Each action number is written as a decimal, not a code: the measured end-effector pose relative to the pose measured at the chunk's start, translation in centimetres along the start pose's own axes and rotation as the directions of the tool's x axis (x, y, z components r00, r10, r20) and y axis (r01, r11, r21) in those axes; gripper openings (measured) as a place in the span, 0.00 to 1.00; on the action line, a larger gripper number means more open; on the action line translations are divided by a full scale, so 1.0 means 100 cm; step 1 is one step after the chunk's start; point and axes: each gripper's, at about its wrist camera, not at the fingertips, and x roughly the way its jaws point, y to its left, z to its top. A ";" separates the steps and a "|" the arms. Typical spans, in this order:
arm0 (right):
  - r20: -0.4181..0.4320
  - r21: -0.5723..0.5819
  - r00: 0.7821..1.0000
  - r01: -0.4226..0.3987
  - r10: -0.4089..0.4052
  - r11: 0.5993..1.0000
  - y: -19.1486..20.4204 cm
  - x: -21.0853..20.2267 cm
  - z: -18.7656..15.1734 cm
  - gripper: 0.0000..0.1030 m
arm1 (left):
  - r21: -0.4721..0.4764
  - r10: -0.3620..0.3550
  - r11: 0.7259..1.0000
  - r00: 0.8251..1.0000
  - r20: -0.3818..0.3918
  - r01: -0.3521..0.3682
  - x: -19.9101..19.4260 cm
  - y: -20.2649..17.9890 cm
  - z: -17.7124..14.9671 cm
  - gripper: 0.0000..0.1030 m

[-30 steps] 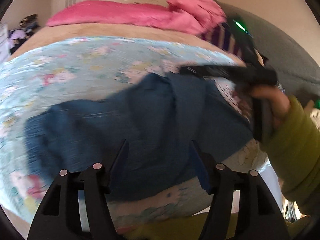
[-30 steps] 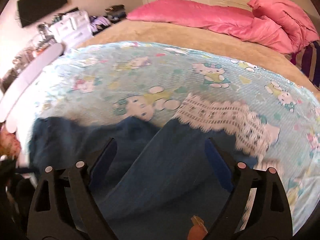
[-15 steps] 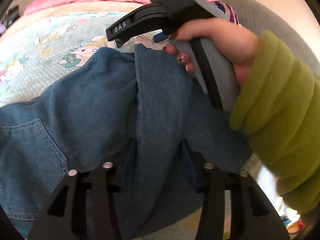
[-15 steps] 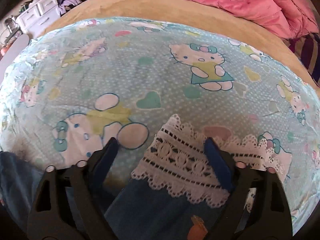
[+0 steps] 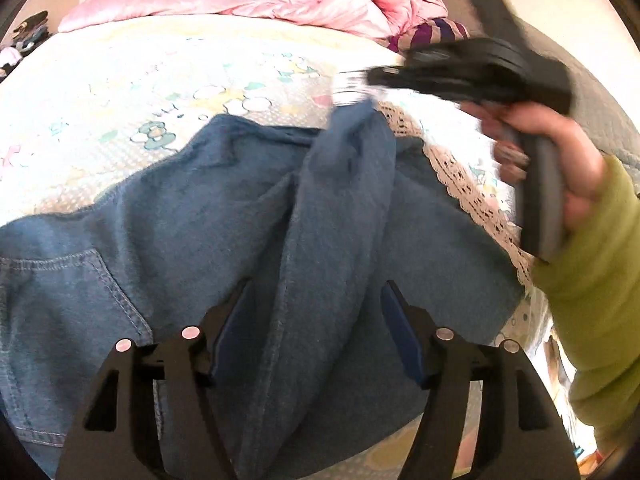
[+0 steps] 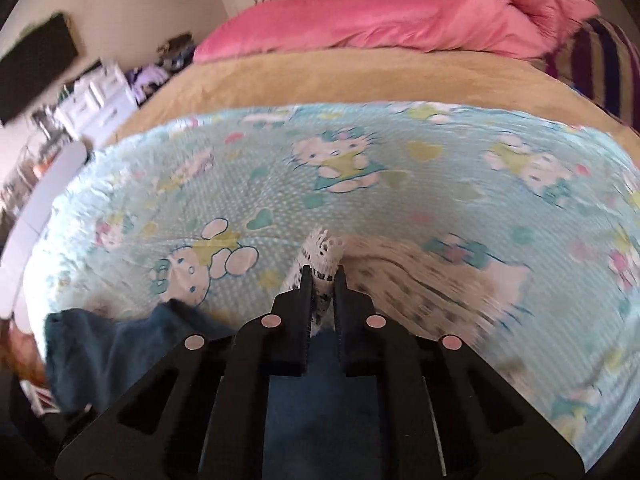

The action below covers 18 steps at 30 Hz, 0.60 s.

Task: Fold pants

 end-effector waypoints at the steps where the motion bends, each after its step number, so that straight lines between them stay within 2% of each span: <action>1: 0.015 0.011 1.000 0.002 -0.002 1.000 -0.007 -0.013 -0.005 0.05 | 0.005 0.008 1.000 1.000 0.007 -0.008 0.000 0.003 0.001 0.62; 3: 0.035 0.031 0.999 0.003 -0.004 1.000 -0.016 -0.033 -0.011 0.05 | 0.018 0.013 1.000 1.000 0.016 -0.014 -0.001 0.001 0.001 0.58; 4: 0.045 0.043 0.999 0.003 -0.005 0.999 -0.019 -0.042 -0.015 0.05 | 0.029 0.017 0.999 1.000 0.019 -0.018 -0.002 0.000 0.001 0.39; 5: 0.056 0.057 0.998 0.003 -0.006 0.998 -0.024 -0.052 -0.021 0.05 | 0.038 0.016 0.999 1.000 0.018 -0.016 -0.004 0.000 0.001 0.09; 6: 0.065 0.073 0.998 0.003 -0.007 0.997 -0.029 -0.063 -0.027 0.05 | 0.046 0.012 0.999 1.000 0.016 -0.012 -0.006 -0.002 0.003 0.03; 13: 0.072 0.158 0.997 -0.015 0.003 0.987 -0.047 -0.123 -0.085 0.05 | 0.152 -0.030 0.988 0.996 0.085 0.017 -0.039 -0.012 -0.004 0.02; 18: 0.012 0.217 1.000 0.010 -0.013 0.976 -0.051 -0.135 -0.136 0.05 | 0.236 -0.024 0.972 0.998 0.057 0.010 -0.040 -0.026 -0.020 0.02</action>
